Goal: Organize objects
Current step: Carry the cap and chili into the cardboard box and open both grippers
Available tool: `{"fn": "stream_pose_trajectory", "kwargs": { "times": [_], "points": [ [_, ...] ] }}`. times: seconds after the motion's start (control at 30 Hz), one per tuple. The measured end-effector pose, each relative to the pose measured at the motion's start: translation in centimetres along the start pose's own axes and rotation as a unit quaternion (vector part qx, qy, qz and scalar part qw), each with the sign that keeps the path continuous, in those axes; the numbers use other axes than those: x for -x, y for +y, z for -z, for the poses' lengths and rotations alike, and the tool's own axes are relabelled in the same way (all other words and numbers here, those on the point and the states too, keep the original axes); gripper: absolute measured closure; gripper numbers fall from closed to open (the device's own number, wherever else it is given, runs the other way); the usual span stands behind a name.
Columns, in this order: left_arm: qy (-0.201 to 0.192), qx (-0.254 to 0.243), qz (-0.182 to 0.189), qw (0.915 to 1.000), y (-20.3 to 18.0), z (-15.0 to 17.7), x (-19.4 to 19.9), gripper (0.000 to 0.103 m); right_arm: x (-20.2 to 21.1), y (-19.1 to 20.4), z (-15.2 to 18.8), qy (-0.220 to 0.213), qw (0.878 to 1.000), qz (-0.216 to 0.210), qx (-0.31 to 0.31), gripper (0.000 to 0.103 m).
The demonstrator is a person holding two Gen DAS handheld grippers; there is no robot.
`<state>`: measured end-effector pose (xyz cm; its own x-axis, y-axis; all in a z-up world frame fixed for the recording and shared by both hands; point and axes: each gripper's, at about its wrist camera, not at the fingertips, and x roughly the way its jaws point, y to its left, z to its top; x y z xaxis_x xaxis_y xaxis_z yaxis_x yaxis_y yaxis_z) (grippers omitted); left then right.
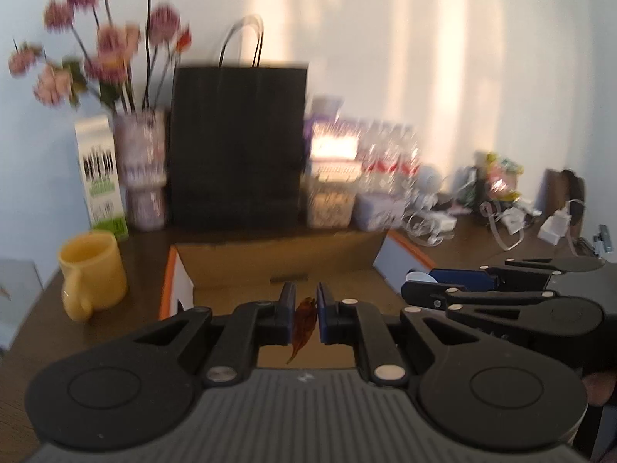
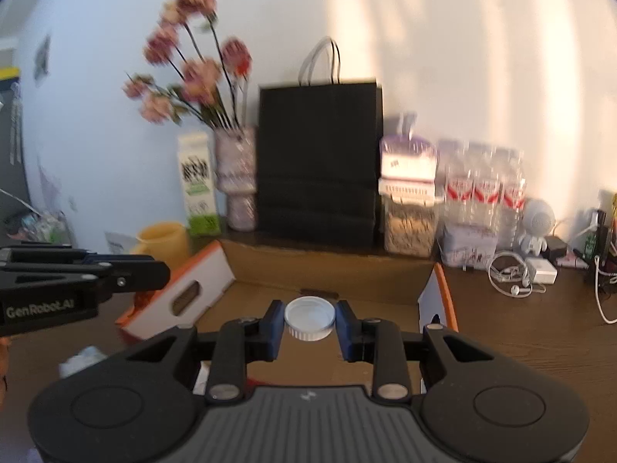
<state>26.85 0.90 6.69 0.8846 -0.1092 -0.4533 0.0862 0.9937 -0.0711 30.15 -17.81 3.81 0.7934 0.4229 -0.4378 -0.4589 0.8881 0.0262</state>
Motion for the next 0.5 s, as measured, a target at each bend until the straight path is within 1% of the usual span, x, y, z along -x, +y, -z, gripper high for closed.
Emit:
{"fn": "stream_pose_trajectory", "kwargs": {
  "times": [0.1, 0.2, 0.33, 0.4, 0.43, 0.47, 0.5],
  "points": [
    [0.031, 0.001, -0.016, 0.9994, 0.2, 0.1, -3.1, 0.091, -3.6, -0.3, -0.5, 0.042, 0.999, 0.006, -0.009, 0.076],
    [0.051, 0.003, -0.025, 0.9984, 0.3, 0.4, -5.2, 0.091, -6.5, -0.2, -0.4, 0.078, 0.997, 0.014, -0.004, 0.076],
    [0.068, 0.02, -0.029, 0.9971, 0.9, 0.7, -6.8, 0.09, -8.5, 0.0, 0.2, 0.102, 0.994, 0.026, -0.006, 0.075],
    [0.075, 0.031, -0.028, 0.9963, 1.4, 0.8, -7.3, 0.089, -8.9, 0.0, 0.6, 0.109, 0.993, 0.044, -0.005, 0.075],
    [0.077, 0.034, -0.031, 0.996, 1.6, 0.9, -7.4, 0.082, -9.0, -0.1, 0.7, 0.111, 0.993, 0.05, -0.005, 0.073],
    [0.077, 0.035, -0.032, 0.996, 1.8, 1.1, -7.4, 0.074, -9.1, -0.3, 0.8, 0.115, 0.992, 0.053, -0.008, 0.066],
    [0.073, 0.036, -0.033, 0.9962, 1.9, 1.2, -7.4, 0.048, -9.1, -0.5, 0.9, 0.117, 0.992, 0.054, -0.011, 0.054]
  ]
}}
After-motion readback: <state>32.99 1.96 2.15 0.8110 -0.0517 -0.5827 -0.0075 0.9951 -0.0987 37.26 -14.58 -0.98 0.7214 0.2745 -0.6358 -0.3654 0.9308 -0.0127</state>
